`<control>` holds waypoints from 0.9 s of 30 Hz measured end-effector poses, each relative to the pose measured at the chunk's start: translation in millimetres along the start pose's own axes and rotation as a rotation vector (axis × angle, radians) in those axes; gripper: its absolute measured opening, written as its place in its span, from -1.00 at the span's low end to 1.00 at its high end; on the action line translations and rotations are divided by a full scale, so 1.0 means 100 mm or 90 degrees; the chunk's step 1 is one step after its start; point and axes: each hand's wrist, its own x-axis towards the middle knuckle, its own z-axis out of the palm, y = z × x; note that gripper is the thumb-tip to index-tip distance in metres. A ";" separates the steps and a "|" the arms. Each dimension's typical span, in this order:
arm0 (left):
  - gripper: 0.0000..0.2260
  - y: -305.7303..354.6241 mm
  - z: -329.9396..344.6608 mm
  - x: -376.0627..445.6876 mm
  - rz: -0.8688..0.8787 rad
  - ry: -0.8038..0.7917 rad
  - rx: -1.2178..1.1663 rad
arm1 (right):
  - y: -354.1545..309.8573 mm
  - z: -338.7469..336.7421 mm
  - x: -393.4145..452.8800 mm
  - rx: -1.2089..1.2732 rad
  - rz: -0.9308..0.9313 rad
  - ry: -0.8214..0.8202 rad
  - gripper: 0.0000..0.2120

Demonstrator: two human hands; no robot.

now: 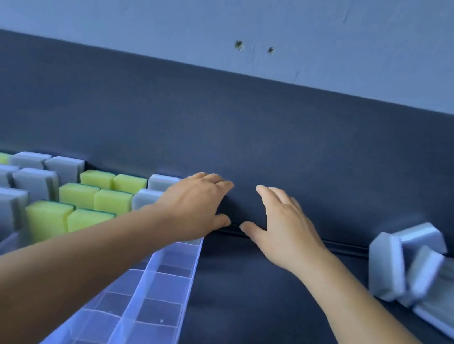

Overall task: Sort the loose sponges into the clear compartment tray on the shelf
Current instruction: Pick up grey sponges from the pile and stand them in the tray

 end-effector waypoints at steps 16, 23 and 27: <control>-0.44 1.85 0.57 0.67 0.121 -0.083 -0.160 | 1.67 -0.62 -0.79 -0.078 0.268 0.060 -0.46; -0.44 2.33 0.82 0.91 0.094 -0.132 -0.194 | 2.22 -0.60 -0.89 -0.012 0.390 -0.002 -0.43; -0.52 2.40 0.90 1.01 0.059 -0.152 -0.228 | 2.33 -0.54 -0.84 0.024 0.396 -0.030 -0.51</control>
